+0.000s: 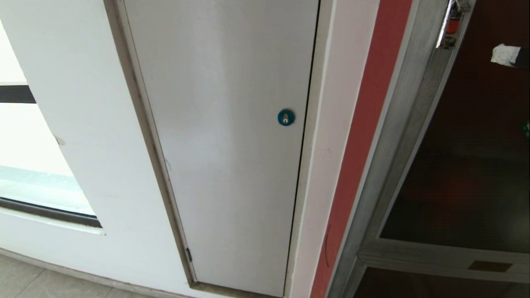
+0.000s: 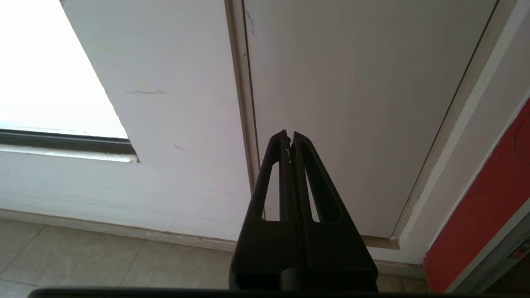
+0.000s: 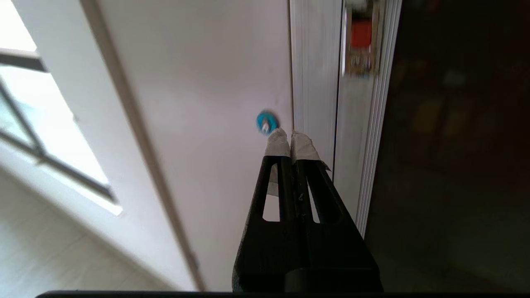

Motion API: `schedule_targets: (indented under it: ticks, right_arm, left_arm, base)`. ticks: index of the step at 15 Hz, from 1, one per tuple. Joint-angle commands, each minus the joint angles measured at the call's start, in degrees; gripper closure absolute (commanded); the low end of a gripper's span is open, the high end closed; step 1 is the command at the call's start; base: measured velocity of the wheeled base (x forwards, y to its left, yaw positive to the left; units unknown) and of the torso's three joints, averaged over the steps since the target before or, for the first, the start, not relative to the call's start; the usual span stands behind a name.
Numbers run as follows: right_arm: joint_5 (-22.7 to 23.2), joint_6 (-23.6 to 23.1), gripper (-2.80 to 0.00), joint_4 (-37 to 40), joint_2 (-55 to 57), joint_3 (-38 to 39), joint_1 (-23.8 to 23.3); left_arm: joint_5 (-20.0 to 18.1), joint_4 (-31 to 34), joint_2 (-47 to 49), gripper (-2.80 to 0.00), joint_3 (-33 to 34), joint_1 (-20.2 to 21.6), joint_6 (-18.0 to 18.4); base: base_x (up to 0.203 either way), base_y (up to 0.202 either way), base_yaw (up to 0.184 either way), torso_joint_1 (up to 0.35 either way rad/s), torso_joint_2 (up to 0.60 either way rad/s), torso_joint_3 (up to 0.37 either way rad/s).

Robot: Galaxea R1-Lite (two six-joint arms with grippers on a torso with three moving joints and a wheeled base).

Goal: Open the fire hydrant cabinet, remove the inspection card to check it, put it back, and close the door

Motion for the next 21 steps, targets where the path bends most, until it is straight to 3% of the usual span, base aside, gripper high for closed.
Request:
schedule_targets:
  ticks: [1, 2, 8, 15, 16, 21]
  right_arm:
    - [-10.5, -2.5, 0.0, -7.5, 2.0, 1.9, 6.7]
    - [-13.9, -4.3, 0.0, -10.7, 3.1, 2.7, 8.3]
    - [-20.7, -15.7, 0.0, -31.6, 8.2, 9.0, 8.7]
    - [-21.6, -17.7, 0.0, -36.4, 10.2, 9.0, 8.6]
    - [-22.1, -17.7, -2.8, -36.4, 10.7, 8.6, 8.6]
    - [-24.1, -17.9, -2.8, -36.4, 13.7, 4.7, 8.4]
  left_arm:
    - [0.0, 0.0, 0.1, 0.0, 0.4, 0.0, 0.0]
    - [0.0, 0.0, 0.1, 0.0, 0.4, 0.0, 0.0]
    - [0.0, 0.0, 0.1, 0.0, 0.4, 0.0, 0.0]
    - [0.0, 0.0, 0.1, 0.0, 0.4, 0.0, 0.0]
    - [0.0, 0.0, 0.1, 0.0, 0.4, 0.0, -0.1]
    - [0.0, 0.0, 0.1, 0.0, 0.4, 0.0, -0.1]
  base:
    - [0.0, 0.0, 0.0, 0.0, 0.0, 0.0]
    - [0.0, 0.0, 0.0, 0.0, 0.0, 0.0]
    - [0.0, 0.0, 0.0, 0.0, 0.0, 0.0]
    - [0.0, 0.0, 0.0, 0.0, 0.0, 0.0]
    - [0.0, 0.0, 0.0, 0.0, 0.0, 0.0]
    - [0.0, 0.0, 0.0, 0.0, 0.0, 0.0]
